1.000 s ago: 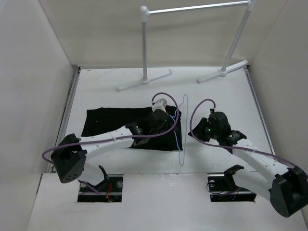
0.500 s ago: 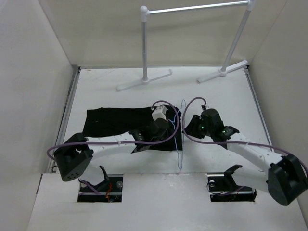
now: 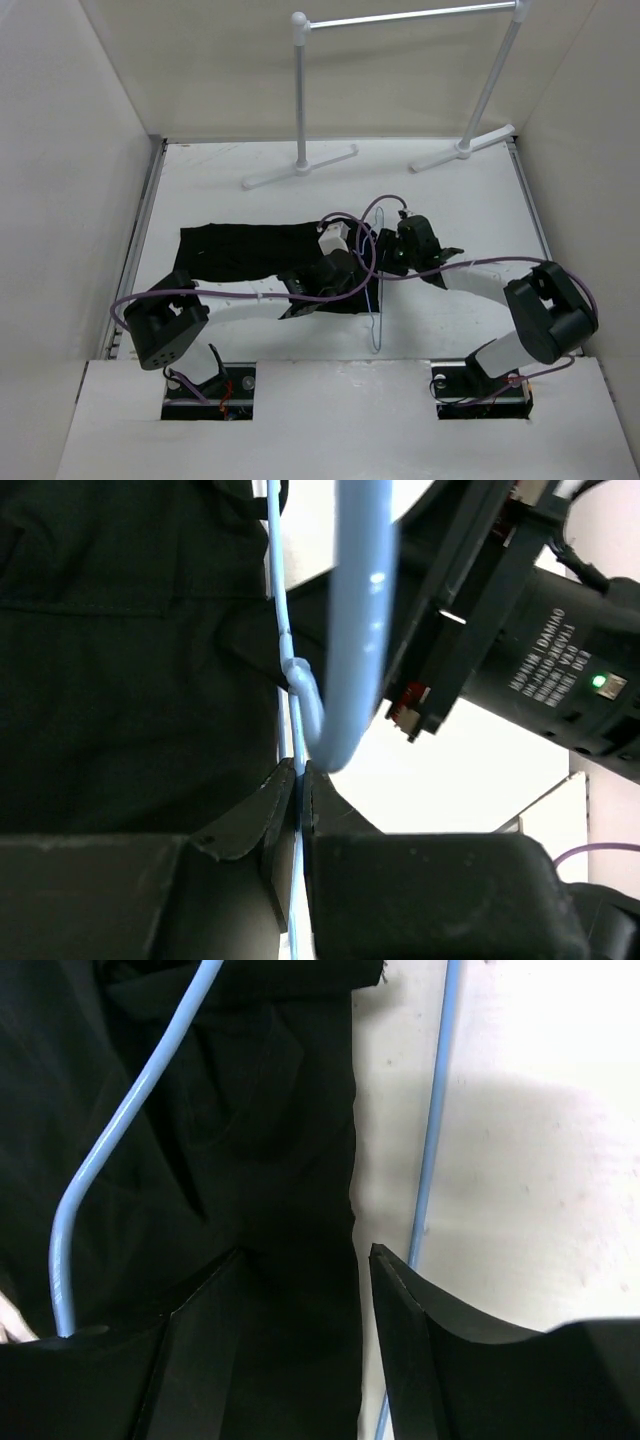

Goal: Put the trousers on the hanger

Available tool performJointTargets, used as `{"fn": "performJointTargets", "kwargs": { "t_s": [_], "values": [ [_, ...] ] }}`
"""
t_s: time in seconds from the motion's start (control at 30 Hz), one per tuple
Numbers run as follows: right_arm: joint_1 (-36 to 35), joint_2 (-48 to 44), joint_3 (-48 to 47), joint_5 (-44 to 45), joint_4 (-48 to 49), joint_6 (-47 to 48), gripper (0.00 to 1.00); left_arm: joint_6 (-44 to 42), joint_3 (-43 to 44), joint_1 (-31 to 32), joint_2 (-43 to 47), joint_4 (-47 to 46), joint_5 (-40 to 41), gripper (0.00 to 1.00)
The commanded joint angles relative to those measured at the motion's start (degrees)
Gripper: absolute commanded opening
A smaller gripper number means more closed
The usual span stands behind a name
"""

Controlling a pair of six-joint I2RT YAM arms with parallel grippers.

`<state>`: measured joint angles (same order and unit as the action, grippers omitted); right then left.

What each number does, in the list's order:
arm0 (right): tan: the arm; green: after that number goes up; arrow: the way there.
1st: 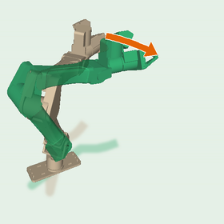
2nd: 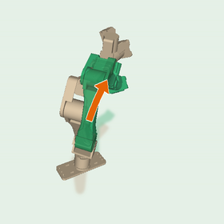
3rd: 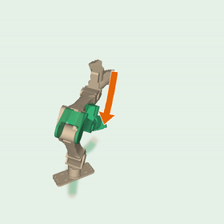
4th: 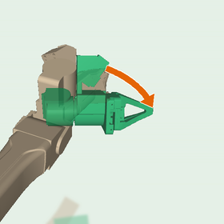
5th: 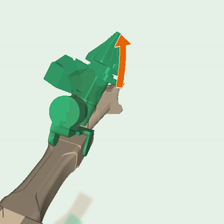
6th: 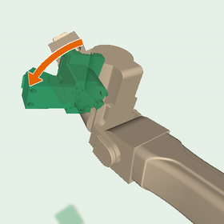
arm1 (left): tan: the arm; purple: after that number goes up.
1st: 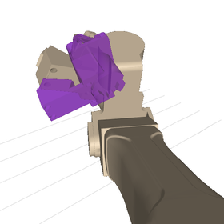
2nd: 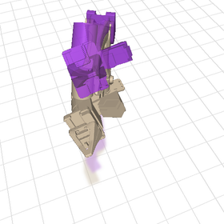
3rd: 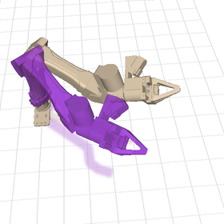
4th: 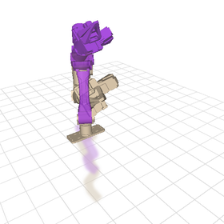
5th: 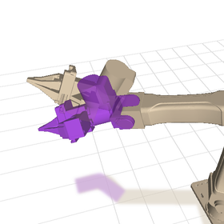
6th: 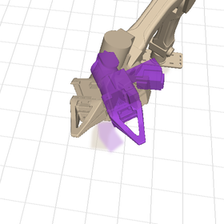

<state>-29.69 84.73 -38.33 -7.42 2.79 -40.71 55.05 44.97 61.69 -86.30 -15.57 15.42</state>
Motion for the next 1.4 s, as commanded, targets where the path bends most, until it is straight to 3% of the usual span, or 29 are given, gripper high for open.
{"fn": "performJointTargets", "kwargs": {
  "t_s": [0.0, 0.13, 0.23, 0.33, 0.6, 0.93, 1.37],
  "values": [
    [0.3, 2.0, -0.7, -0.4, 7.0, -0.1, 0.59, 0.6, -0.3, 0.1, 1.8, -2.4, 2.0, 0.00],
    [0.3, 3.9, 1.3, -3.6, 11.5, -2.4, 0.54, 0.2, -0.5, -0.4, 1.8, -1.8, 3.0, 0.00],
    [1.0, 3.7, 3.2, -6.2, 15.1, -5.6, 0.25, 0.1, -0.9, -0.8, 1.7, -1.8, 3.2, 0.00],
    [1.8, -0.6, 4.5, -6.6, 16.5, -7.5, 0.13, -0.1, -1.4, -1.6, 1.8, -1.7, 4.0, 0.00],
    [4.6, -10.7, 4.1, -5.9, 7.4, -10.0, 0.09, -1.5, -3.7, -4.7, 3.7, -0.4, 6.1, 0.00],
    [8.6, -16.2, 5.2, -5.9, -0.7, -10.1, 0.07, -4.9, -8.2, -10.8, 10.4, 3.4, 8.7, 0.00],
    [11.1, -20.0, 10.1, -3.2, -3.6, -10.6, 0.08, -11.3, -13.3, -17.4, 23.6, 12.8, 9.5, 0.00]
  ]
}}
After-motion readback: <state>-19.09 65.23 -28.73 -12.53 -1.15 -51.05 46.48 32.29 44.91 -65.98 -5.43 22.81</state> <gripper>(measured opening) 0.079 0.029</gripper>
